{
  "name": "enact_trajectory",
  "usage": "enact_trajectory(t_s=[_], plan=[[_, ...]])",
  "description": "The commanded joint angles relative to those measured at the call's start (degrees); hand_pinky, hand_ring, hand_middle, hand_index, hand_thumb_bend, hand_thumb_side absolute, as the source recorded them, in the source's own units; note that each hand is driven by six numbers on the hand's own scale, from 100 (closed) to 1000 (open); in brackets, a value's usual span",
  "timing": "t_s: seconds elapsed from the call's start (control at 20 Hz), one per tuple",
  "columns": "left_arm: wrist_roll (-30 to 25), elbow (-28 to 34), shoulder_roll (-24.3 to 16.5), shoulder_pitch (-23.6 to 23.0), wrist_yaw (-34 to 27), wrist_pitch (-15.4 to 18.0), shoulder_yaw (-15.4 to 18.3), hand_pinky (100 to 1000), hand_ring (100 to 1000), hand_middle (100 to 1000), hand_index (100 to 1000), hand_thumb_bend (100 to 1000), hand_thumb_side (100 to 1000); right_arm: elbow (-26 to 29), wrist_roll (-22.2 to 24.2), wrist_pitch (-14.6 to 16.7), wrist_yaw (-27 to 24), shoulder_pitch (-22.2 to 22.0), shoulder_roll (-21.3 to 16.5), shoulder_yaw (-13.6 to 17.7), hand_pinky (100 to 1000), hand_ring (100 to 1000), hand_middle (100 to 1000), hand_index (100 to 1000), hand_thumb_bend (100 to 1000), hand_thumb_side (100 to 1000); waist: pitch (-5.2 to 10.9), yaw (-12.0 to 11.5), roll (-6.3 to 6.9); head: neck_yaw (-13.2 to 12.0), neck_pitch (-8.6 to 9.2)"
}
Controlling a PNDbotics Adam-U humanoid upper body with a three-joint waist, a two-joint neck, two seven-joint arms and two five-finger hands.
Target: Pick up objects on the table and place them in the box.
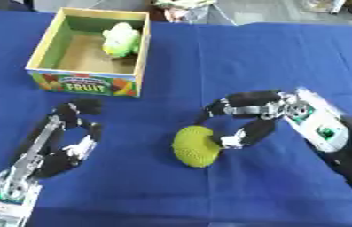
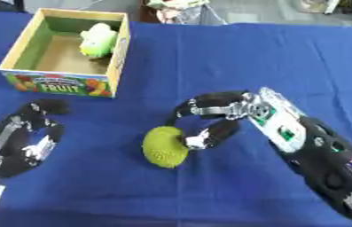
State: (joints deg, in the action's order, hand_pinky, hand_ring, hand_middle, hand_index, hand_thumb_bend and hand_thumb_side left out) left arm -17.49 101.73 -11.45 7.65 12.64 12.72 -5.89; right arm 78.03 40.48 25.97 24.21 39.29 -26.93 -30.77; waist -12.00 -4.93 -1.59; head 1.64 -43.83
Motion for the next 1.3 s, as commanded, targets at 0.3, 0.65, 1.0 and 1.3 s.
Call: enact_trajectory(t_s=[0.3, 0.65, 1.0, 1.3], plan=[[-0.1, 0.7, -0.3, 0.5, 0.0, 0.1, 0.1, 550, 774, 760, 858, 224, 532, -0.9, -0.3, 5.2, 4.3, 1.3, 1.1, -0.1, 905, 917, 835, 877, 100, 558, 0.68, 0.1, 0.09, 0.2, -0.29], [-0.2, 0.7, -0.2, 0.5, 0.0, 0.1, 0.1, 550, 774, 760, 858, 224, 534, -1.2, -4.2, 5.5, 5.3, 1.6, 2.2, 0.4, 898, 900, 785, 610, 100, 202, 0.61, 0.3, 0.04, 0.3, -0.29], [-0.2, 0.6, -0.2, 0.5, -0.1, 0.0, 0.1, 550, 773, 759, 858, 224, 536, -1.2, -12.2, 3.1, 3.2, 2.2, 3.5, 1.2, 866, 828, 653, 295, 100, 198, 0.63, 0.3, -0.03, 0.2, -0.29], [0.0, 0.7, -0.1, 0.5, -0.2, -0.1, 0.3, 550, 773, 759, 858, 225, 535, 0.4, -15.5, 1.5, 0.0, 3.0, 3.5, 3.2, 861, 801, 611, 260, 100, 204, 0.65, 0.4, -0.06, 0.1, -0.29]])
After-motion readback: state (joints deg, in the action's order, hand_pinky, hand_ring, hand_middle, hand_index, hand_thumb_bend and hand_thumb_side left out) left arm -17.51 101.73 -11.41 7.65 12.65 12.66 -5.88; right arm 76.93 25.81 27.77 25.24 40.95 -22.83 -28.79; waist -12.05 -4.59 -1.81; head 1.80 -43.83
